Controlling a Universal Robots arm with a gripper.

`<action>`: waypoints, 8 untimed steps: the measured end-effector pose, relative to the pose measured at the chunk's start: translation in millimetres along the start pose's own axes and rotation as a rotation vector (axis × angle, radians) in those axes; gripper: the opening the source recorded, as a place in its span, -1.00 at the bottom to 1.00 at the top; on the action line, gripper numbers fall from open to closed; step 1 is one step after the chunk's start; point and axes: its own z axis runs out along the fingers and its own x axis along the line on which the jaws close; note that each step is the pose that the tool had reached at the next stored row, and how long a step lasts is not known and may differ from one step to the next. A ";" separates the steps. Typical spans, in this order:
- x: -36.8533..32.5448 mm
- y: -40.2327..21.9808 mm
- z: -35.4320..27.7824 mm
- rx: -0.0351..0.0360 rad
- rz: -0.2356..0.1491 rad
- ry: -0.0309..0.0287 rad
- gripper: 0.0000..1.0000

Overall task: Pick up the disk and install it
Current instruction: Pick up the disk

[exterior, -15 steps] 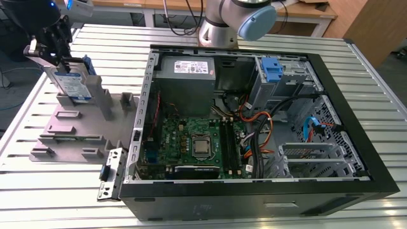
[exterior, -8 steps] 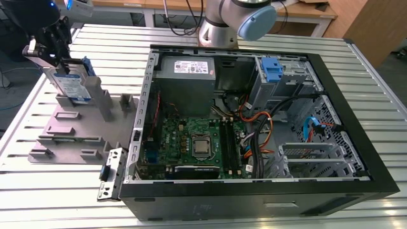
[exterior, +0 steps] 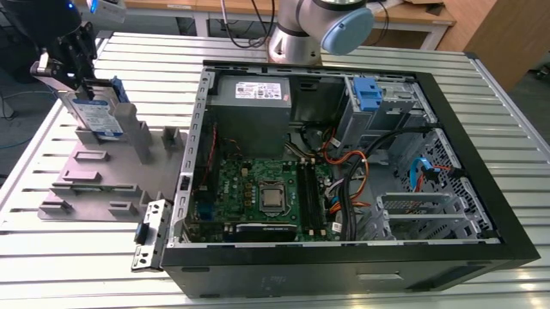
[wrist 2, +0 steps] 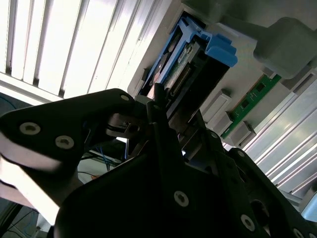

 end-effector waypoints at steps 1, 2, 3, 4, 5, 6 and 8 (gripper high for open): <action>0.0 0.0 0.0 0.0000 0.000 0.0000 -0.30; 0.0 0.0 0.0 0.0000 0.000 0.0000 -0.30; 0.0 0.0 0.0 0.0000 0.000 0.0000 -0.30; 0.0 0.0 -0.5 -0.0002 0.000 0.0001 -0.30; -0.1 0.0 -1.3 -0.0003 0.000 0.0002 -0.30; -0.1 0.1 -2.2 -0.0001 0.000 0.0001 -0.30; -0.1 0.2 -4.1 0.0000 0.000 0.0000 -0.30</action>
